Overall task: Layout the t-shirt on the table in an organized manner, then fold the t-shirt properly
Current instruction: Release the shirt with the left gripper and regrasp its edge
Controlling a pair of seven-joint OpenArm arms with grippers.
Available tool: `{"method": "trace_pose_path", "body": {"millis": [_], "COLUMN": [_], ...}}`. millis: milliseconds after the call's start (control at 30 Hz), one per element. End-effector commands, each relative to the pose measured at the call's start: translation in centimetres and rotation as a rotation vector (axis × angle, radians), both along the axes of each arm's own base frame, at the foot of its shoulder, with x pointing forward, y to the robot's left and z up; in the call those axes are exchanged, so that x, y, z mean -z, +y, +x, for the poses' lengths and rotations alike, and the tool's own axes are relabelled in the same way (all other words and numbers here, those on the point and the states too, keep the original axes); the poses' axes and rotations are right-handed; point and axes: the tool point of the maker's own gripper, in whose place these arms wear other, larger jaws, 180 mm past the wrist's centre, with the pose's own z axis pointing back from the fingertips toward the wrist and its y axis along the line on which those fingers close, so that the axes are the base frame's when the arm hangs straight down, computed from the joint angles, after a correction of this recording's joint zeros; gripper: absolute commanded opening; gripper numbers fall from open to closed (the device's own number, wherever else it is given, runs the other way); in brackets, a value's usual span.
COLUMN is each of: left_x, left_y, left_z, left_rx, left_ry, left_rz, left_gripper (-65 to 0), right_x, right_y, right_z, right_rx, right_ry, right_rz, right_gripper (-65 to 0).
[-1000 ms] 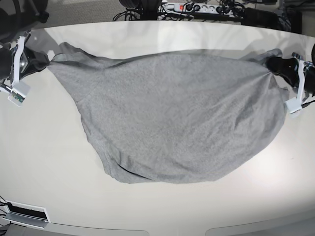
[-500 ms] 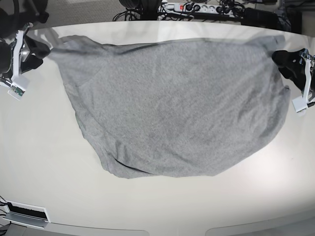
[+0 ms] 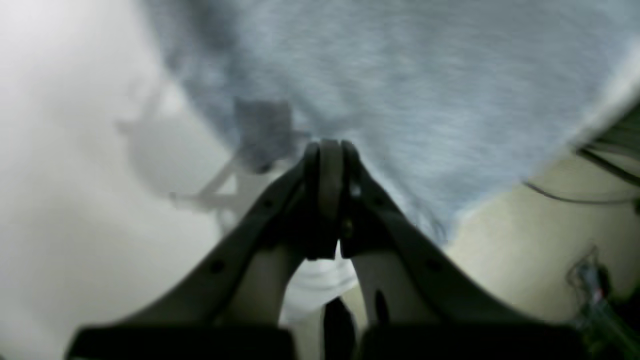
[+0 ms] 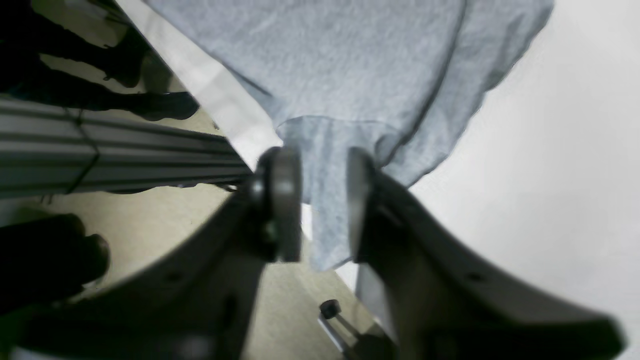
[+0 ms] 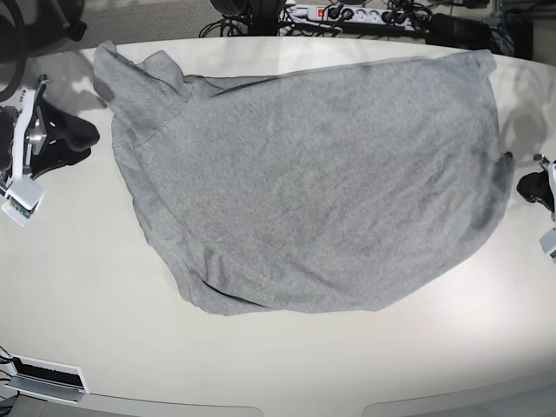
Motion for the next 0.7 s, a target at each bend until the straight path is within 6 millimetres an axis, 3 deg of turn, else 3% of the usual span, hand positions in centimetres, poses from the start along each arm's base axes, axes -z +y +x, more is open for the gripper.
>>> {"method": "trace_pose_path", "body": {"millis": [0, 133, 200, 367, 667], "left_x": [-0.9, 2.1, 3.6, 6.6, 8.4], "left_y": [1.1, 4.6, 5.4, 6.3, 5.8], "left_z": [1.1, 1.2, 0.5, -0.8, 1.3], "left_rx": [-0.035, -0.205, -0.259, -0.361, -0.345], "left_ry": [-0.045, -0.052, -0.028, 0.025, -0.111], "left_rz": [0.025, 0.116, 0.119, 0.136, 0.192], "left_gripper": [-65.0, -65.0, -65.0, -65.0, -65.0], "right_x": [-1.1, -1.1, -1.1, -1.1, -1.1], "right_y": [0.0, 0.1, 0.1, 0.1, 0.1], "right_z": [0.6, 0.5, 0.5, 0.5, 0.5], "right_rx": [-0.009, -0.024, -0.023, -0.023, -0.028], "right_ry": [-0.036, -0.045, -0.044, -0.045, -0.047], "right_rz": [0.005, 0.007, 0.007, 0.007, 0.006], "right_gripper": [-53.7, -56.3, -56.3, -56.3, -56.3]}}
